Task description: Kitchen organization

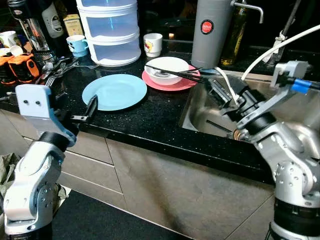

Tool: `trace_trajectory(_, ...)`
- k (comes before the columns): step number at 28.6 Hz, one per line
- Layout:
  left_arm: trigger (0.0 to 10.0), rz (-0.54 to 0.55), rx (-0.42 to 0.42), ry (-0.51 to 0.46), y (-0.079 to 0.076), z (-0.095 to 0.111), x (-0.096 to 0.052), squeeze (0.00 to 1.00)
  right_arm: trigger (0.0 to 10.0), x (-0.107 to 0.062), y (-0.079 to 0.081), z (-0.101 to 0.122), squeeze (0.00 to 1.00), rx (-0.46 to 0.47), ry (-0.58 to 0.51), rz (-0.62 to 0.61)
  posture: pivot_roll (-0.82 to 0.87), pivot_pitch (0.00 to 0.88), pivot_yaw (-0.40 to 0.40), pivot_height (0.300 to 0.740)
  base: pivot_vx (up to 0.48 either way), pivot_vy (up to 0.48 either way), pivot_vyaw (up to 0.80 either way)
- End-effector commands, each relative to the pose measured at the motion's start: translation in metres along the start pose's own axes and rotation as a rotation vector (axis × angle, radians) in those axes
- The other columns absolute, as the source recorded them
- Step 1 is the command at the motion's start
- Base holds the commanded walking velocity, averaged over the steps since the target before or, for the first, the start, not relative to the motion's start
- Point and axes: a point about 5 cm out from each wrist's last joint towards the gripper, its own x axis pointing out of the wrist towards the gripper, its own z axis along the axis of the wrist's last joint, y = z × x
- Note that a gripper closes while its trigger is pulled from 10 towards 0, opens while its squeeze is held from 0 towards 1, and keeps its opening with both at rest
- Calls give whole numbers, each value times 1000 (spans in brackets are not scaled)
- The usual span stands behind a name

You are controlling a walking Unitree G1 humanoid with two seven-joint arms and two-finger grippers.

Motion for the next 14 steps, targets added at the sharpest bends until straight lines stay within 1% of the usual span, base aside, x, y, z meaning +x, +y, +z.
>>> trace_trajectory(1,10000,39,0,23,11,-2,-3,0,10000,4,22,-11,0,64,30,73,35,0,37,740,0,0,0)
trace_trajectory(3,10000,64,-3,26,15,-3,-4,0,10000,5,32,-18,0,90,46,92,46,0,32,740,0,0,0)
trace_trajectory(6,10000,83,-5,20,18,-1,-5,0,10000,5,41,-27,0,144,55,87,70,0,32,740,0,0,0)
trace_trajectory(11,10000,88,-11,21,19,2,-5,0,10000,6,45,-31,0,159,63,92,85,0,32,740,0,0,0)
trace_trajectory(14,10000,84,-102,50,22,-3,-9,0,10000,7,42,-31,0,144,71,93,97,0,22,740,0,0,0)
